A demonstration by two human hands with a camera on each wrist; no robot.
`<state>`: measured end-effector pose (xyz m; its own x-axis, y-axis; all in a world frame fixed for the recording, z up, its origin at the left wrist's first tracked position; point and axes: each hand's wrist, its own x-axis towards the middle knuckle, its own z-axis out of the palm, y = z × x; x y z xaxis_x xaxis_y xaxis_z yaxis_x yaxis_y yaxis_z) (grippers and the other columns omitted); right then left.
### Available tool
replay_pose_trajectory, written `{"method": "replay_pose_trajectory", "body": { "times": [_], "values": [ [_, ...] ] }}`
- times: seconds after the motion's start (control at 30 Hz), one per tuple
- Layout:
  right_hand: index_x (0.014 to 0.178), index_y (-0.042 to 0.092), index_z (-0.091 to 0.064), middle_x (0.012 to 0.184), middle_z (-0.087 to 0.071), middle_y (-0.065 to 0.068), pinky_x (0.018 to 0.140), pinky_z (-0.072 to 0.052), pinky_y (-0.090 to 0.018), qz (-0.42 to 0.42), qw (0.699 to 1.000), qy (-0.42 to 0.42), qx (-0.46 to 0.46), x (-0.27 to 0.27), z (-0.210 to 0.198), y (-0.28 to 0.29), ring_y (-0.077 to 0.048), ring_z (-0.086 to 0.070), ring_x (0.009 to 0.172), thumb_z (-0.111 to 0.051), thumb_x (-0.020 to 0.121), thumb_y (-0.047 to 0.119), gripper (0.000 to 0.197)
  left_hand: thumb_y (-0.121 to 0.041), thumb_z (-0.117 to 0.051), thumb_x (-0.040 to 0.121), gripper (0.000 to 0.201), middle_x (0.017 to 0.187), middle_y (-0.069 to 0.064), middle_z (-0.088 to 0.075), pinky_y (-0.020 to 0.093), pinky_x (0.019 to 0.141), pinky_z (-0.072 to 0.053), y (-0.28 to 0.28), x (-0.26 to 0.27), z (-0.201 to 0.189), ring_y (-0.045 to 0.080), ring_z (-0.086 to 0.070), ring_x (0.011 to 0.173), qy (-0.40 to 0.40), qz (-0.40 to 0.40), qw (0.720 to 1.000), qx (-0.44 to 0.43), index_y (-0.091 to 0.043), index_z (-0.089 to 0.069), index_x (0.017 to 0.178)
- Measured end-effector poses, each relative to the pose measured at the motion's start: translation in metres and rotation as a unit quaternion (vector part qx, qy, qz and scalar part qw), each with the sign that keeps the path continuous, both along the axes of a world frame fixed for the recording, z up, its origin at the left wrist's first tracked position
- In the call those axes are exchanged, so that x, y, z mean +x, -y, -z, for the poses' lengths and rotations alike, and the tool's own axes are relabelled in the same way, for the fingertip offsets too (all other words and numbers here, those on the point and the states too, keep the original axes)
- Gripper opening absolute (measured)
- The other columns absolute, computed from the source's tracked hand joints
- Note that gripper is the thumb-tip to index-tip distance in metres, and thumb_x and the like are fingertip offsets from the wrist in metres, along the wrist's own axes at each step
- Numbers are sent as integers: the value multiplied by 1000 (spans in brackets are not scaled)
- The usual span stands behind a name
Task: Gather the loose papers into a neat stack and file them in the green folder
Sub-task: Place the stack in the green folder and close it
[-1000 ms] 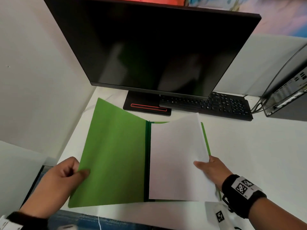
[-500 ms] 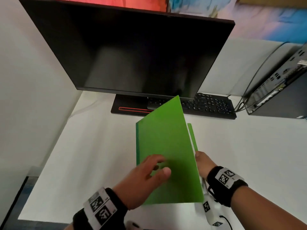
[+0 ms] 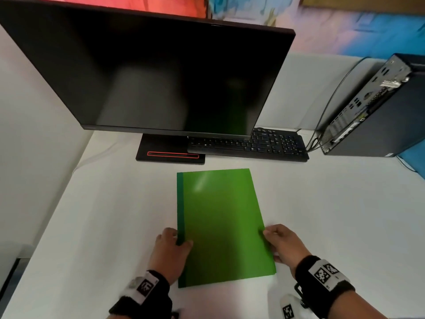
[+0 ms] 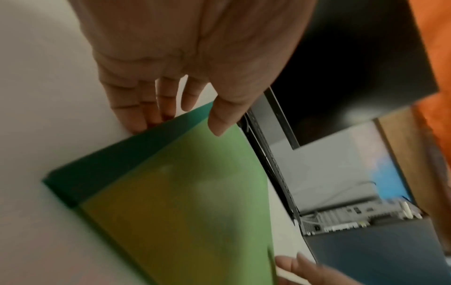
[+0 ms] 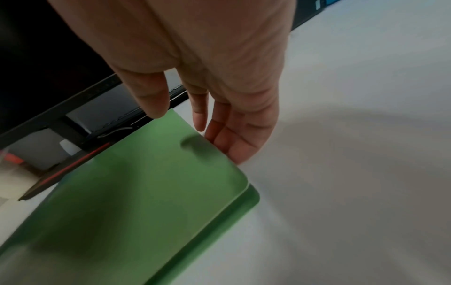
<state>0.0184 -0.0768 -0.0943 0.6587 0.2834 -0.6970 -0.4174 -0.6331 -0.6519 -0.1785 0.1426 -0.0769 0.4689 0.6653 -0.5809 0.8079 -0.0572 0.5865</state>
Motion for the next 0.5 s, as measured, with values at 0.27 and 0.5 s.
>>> {"method": "replay_pose_trajectory", "body": {
  "times": [0.27, 0.5],
  "values": [
    [103, 9, -61, 84, -62, -5, 62, -54, -30, -27, 1000, -14, -1, 1, -1, 2, -17, -59, 67, -62, 96, 20, 13, 3, -59, 88, 15, 102, 24, -72, 54, 91, -52, -17, 2, 13, 41, -67, 98, 58, -115, 974, -187, 0, -65, 101],
    [92, 1, -61, 85, -64, -19, 68, -50, -39, -65, 996, -57, 18, 6, 15, 28, -31, -58, 75, -74, 70, 41, 47, 5, -50, 94, 26, 104, 21, -75, 51, 96, -52, -6, -9, 13, 41, -67, 104, 147, -171, 929, -293, -5, -67, 111]
  ]
}}
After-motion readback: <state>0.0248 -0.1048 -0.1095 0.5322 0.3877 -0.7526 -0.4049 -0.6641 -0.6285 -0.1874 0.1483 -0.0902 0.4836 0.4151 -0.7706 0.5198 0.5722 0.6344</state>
